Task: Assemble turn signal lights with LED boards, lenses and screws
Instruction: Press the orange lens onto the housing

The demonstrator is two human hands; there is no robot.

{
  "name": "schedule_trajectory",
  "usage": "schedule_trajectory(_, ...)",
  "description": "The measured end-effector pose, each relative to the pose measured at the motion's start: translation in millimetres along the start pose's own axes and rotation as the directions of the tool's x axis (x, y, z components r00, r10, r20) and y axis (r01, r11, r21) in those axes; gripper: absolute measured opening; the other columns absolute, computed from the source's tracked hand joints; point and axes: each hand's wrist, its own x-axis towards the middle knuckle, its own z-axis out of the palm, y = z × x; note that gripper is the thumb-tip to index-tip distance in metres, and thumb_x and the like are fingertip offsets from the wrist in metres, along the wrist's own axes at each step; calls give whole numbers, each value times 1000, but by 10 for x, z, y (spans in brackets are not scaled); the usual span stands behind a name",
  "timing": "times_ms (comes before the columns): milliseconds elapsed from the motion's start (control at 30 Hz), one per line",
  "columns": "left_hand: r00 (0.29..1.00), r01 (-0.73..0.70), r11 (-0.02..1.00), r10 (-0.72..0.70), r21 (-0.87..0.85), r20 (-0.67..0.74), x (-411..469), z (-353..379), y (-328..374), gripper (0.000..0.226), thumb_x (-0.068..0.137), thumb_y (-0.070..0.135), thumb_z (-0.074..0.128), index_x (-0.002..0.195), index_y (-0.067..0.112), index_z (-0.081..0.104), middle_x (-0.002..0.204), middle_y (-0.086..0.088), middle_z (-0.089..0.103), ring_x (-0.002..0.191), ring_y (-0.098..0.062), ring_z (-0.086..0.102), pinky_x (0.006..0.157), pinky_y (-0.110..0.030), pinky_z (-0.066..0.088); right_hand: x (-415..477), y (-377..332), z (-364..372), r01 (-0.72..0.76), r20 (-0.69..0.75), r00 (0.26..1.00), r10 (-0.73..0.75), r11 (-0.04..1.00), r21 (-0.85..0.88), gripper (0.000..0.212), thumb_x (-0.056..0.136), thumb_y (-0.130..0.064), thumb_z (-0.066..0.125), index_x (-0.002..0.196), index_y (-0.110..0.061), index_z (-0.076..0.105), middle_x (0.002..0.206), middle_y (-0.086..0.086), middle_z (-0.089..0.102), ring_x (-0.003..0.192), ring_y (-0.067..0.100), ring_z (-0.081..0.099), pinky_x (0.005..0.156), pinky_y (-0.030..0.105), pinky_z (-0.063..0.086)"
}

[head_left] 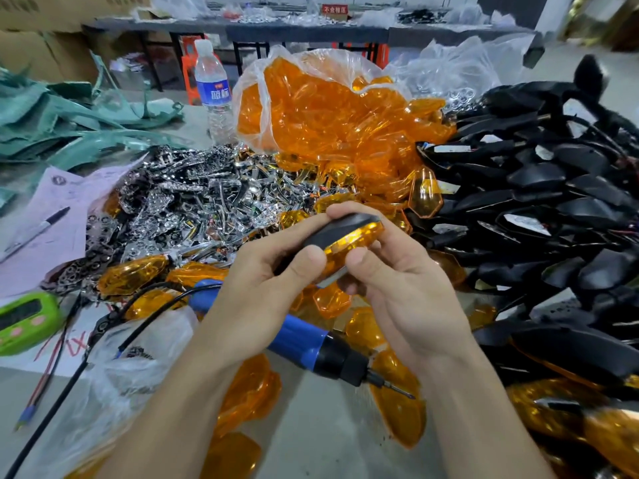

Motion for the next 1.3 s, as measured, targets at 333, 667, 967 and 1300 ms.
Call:
schedule_trajectory(333, 986, 90, 993, -99, -77, -135, -37, 58, -61, 30, 92, 22, 62, 120, 29, 70, 92, 17, 78, 83, 5, 70, 74, -9, 50, -61, 101, 106, 119, -60, 991, -121, 992, -39, 30, 99, -6, 58, 124, -20, 68, 88, -13, 72, 74, 0, 65, 67, 8, 49)
schedule_trajectory(667, 967, 93, 987, -121, -130, -223, -64, 131, -88, 32, 85, 15, 81, 117, 18, 78, 106, -6, 79, 100, -23, 75, 82, -25, 59, -48, 151, 145, 19, -100, 995, -17, 1000, 16, 42, 93, -16, 64, 132, -33, 63, 110, 0, 73, 98, 11, 67, 78, 23, 54)
schedule_trajectory(967, 964, 135, 983, -160, -127, -213, -102, 147, -131, 34, 88, 13, 71, 121, 14, 76, 107, -5, 80, 98, -17, 74, 81, -25, 57, -48, 168, 79, 69, -94, 992, -89, 979, -193, 27, 96, -7, 62, 120, -17, 66, 106, 2, 72, 105, 21, 68, 84, 27, 57)
schedule_trajectory(1300, 945, 177, 978, -136, 114, -298, -103, 195, -168, 34, 86, 30, 72, 120, 38, 73, 113, 17, 78, 110, -5, 72, 96, -35, 58, -56, 210, 82, -79, -202, 978, 46, 984, -158, 19, 92, -26, 63, 109, -30, 73, 102, -2, 76, 99, 15, 71, 82, 28, 58)
